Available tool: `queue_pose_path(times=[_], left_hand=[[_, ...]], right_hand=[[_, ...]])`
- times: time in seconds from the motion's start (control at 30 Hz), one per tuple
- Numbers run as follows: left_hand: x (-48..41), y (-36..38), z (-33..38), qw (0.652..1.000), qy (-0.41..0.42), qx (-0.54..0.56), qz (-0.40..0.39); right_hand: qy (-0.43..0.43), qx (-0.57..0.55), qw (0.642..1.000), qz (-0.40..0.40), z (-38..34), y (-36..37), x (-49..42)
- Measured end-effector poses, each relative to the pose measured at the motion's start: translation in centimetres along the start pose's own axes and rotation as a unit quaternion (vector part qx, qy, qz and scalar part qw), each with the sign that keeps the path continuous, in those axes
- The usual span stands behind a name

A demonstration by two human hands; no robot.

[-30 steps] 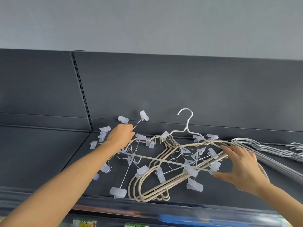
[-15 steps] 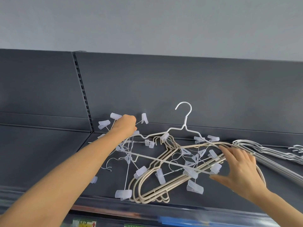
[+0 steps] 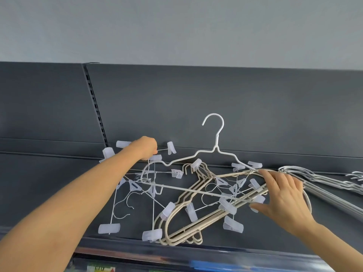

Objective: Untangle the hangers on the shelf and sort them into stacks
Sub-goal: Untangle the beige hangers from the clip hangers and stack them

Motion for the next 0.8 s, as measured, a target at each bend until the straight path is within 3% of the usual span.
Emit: queue_pose_path(times=[0.03,0.17,0.4,0.6,0.7,0.8], left_hand=[[0.0,0.0,-0.1,1.000,-0.002,0.025,0.015],[-0.2,0.0,-1.0,0.997,0.058,-0.043,0.010],[0.2,-0.8,-2.1,0.988,0.150,0.022,0.012],[1.3,-1.9,-2.7,0.966,0.162,0.132,0.153],[2.0,-1.4,-2.9,0.957,0.161,0.172,0.170],[2.7,-0.8,-3.1,0.947,0.166,0.201,0.187]], right_hand=[[0.001,-0.001,1.000,-0.002,0.1,0.0,-0.1],[-0.005,0.001,1.000,0.000,0.5,-0.5,-0.8],[-0.004,0.018,0.999,0.029,1.4,-1.0,-1.3],[0.045,0.020,0.999,-0.008,1.0,-0.7,-1.5],[0.064,0.012,0.998,-0.024,0.8,-0.3,-1.3],[0.074,0.009,0.997,0.012,0.5,-0.5,-1.0]])
Point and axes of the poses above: each hand's wrist, its own x-axis away from the middle knuckle, its own y-axis out of the palm, z = x × y, the point moved 2 cm from there along -x, towards the middle knuckle, and after that the axes turned 7 degrees about x, right-handed, at the moved point
